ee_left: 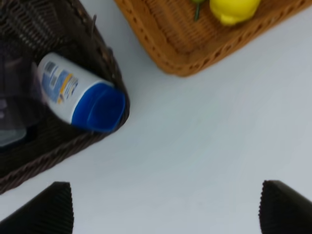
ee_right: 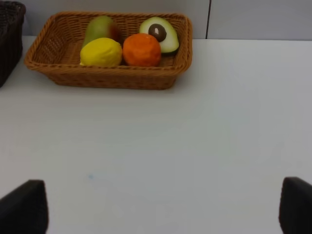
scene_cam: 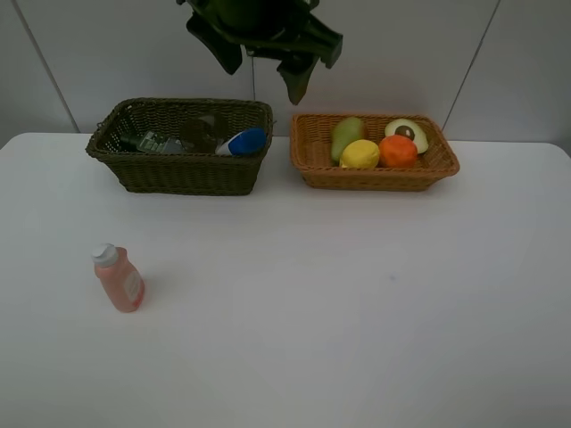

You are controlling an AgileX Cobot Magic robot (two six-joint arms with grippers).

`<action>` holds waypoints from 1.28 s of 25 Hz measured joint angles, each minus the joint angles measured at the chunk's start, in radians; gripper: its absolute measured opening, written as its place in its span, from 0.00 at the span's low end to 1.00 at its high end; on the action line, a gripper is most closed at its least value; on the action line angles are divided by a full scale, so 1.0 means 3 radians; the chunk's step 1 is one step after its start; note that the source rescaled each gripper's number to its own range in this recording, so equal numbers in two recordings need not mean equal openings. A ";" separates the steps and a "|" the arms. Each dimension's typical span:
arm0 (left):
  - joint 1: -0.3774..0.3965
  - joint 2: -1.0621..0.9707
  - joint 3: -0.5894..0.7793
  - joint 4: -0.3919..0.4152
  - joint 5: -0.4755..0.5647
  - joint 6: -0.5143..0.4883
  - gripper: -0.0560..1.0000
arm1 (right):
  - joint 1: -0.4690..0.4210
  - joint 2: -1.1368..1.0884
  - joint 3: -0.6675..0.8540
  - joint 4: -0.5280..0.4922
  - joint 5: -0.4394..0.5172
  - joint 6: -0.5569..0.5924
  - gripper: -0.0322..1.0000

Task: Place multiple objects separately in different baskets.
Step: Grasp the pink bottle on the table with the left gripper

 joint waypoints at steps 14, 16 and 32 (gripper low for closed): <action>0.0046 -0.1321 0.2015 0.0194 -0.0260 -0.0857 1.00 | 0.0000 0.0000 0.0000 0.0000 0.0000 0.0000 1.00; 0.0050 -0.1448 0.2344 0.0227 -0.0360 -0.1207 1.00 | 0.0000 0.0000 0.0000 0.0000 0.0000 0.0000 1.00; 0.0230 -0.1736 0.3699 0.0425 -0.1325 -0.2478 1.00 | 0.0000 0.0000 0.0000 0.0000 0.0000 0.0000 1.00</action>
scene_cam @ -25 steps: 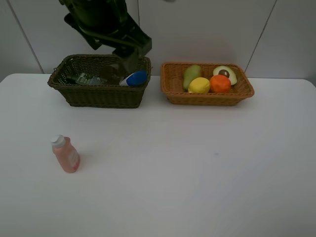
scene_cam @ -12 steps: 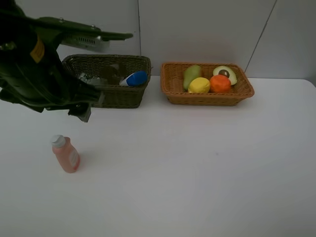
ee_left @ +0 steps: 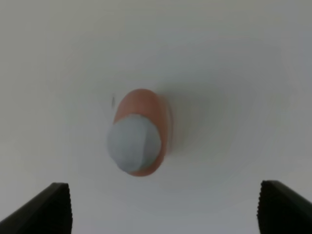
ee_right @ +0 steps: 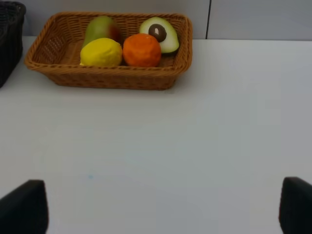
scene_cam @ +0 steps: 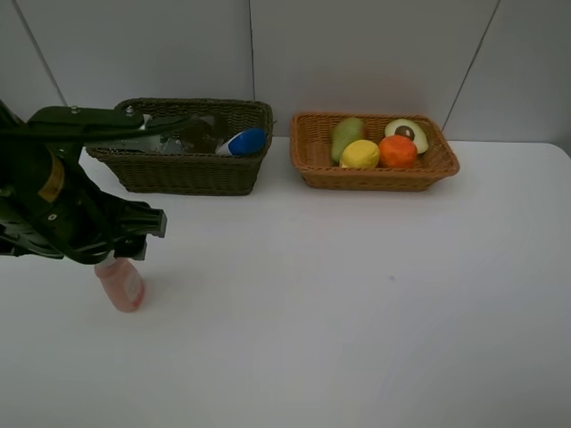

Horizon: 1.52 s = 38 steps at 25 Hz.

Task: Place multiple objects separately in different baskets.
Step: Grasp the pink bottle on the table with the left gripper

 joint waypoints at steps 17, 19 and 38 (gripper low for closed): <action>0.0738 0.0619 0.0181 -0.0591 -0.0856 0.0862 1.00 | 0.0000 0.0000 0.0000 0.0000 0.0000 0.0000 1.00; 0.0746 0.0719 0.0181 -0.0591 -0.0891 0.0894 1.00 | 0.0000 0.0000 0.0000 0.0000 0.0000 0.0000 1.00; 0.0750 0.0844 0.0181 -0.0611 -0.1043 0.0875 1.00 | 0.0000 0.0000 0.0000 0.0003 0.0000 0.0000 1.00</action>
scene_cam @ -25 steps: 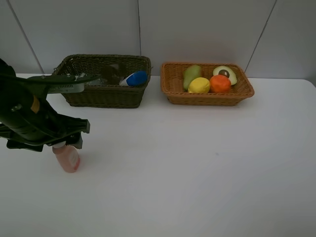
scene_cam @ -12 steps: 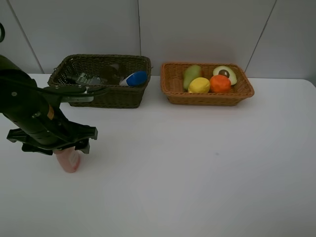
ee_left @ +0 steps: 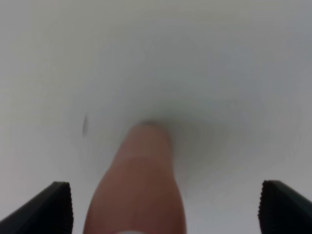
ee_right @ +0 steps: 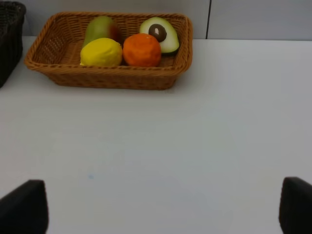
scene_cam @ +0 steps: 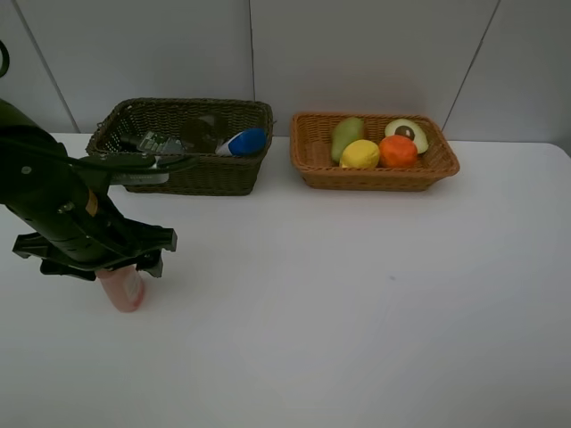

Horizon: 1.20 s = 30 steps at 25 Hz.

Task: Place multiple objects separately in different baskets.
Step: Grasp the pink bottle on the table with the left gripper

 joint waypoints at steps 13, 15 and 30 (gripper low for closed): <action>0.0000 0.0000 -0.0006 -0.0045 0.0061 0.0003 0.69 | 0.0000 0.0000 0.0000 0.0000 0.0000 0.0000 1.00; 0.0000 0.0000 -0.0006 -0.0085 0.0059 0.0022 0.51 | 0.0000 0.0000 0.0000 0.0000 0.0000 0.0000 1.00; 0.0000 0.0000 -0.0006 -0.0127 0.0058 0.0040 0.46 | 0.0000 0.0000 0.0000 -0.0003 0.0000 0.0000 1.00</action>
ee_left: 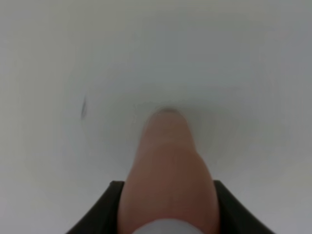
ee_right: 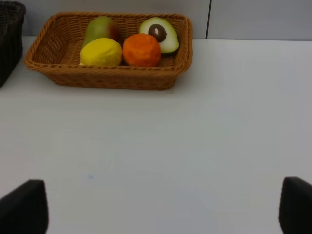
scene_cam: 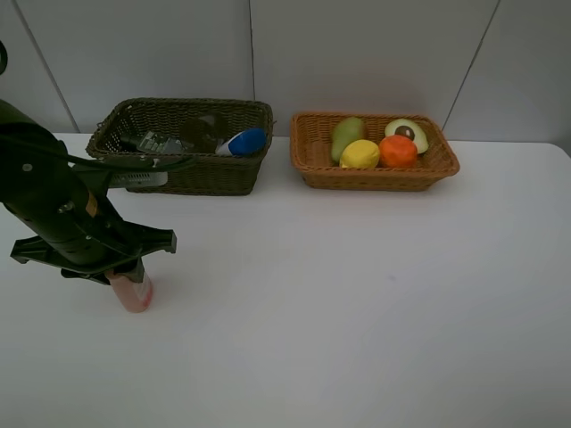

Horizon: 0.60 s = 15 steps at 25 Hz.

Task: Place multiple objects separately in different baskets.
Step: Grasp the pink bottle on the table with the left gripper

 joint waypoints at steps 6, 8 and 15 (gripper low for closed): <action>0.0000 0.0000 -0.0003 -0.0023 0.0007 0.0002 0.46 | 0.0000 0.0000 0.0000 0.0000 0.0000 0.0000 1.00; 0.0000 0.0000 -0.0024 -0.0035 0.0059 0.0002 0.46 | 0.0000 0.0000 0.0000 0.0000 0.0000 0.0000 1.00; 0.0000 -0.0007 -0.0454 -0.0034 0.0695 0.0002 0.46 | 0.0000 0.0000 0.0000 0.0000 0.0000 0.0000 1.00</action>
